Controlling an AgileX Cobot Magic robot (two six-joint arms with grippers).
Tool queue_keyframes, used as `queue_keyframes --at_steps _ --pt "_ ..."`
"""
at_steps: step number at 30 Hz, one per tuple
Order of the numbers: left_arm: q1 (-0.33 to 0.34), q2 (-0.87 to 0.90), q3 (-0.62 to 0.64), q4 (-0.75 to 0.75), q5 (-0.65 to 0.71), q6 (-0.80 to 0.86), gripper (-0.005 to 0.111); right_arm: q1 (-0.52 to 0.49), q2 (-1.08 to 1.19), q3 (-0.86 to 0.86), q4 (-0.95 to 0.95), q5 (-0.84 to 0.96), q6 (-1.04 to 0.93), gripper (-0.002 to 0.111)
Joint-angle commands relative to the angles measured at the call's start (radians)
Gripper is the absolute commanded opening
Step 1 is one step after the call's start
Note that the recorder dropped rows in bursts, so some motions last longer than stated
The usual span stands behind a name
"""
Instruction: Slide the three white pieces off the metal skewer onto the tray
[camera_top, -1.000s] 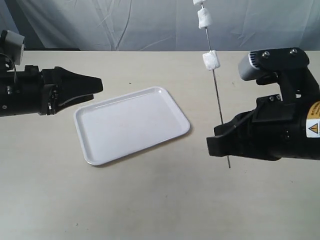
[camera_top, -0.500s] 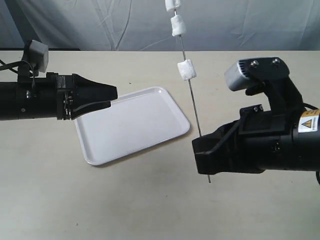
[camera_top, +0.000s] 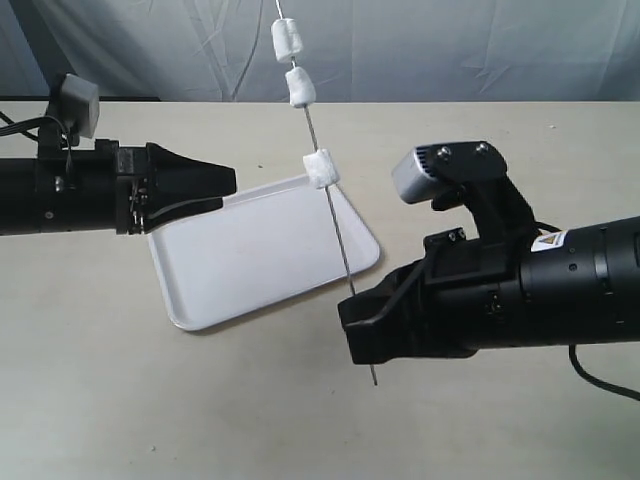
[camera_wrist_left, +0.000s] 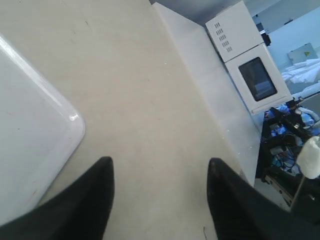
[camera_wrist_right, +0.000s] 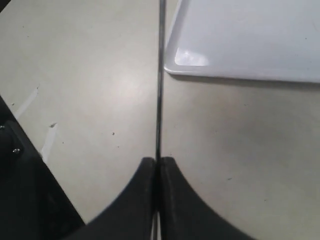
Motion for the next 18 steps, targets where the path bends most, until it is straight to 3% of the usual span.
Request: queue_keyframes --at_steps 1,9,18 --pt "-0.005 0.006 -0.007 -0.017 -0.041 0.011 0.054 -0.002 0.002 0.003 0.026 0.033 -0.024 -0.001" --pt "-0.048 0.006 -0.055 -0.017 -0.011 0.032 0.054 -0.002 0.028 0.003 0.019 0.123 -0.024 -0.001" --pt "-0.063 0.006 -0.083 -0.017 -0.035 0.036 0.058 -0.002 0.152 0.003 -0.019 0.033 -0.024 -0.001"
